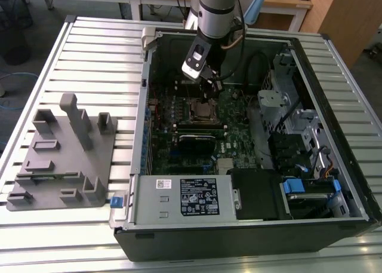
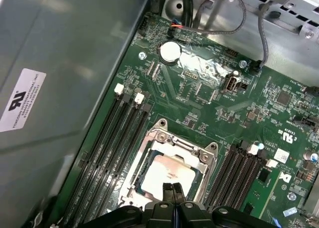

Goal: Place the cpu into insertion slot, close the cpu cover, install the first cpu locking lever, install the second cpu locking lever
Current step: 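Close the cpu cover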

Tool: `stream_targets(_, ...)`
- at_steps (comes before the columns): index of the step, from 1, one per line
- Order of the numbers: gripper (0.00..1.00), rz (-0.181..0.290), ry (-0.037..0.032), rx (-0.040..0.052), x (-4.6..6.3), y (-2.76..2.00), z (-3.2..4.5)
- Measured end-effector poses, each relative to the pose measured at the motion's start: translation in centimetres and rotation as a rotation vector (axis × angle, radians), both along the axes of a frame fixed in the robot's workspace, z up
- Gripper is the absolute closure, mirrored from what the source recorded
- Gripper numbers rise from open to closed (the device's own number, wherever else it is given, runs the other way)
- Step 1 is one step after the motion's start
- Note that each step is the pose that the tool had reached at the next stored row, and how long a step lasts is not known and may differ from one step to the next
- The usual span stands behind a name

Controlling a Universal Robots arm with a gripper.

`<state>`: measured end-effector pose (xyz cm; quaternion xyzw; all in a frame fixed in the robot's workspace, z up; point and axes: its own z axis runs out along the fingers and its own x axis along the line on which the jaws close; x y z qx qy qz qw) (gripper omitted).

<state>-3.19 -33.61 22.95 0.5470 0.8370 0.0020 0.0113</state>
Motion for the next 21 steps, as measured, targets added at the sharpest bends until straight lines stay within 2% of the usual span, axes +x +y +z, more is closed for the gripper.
stream_targets(3,0.89,0.015,0.0,0.0,0.0,0.0,0.0)
stream_targets(21,0.89,0.336,0.0,-0.0001,0.0,0.0,-0.15)
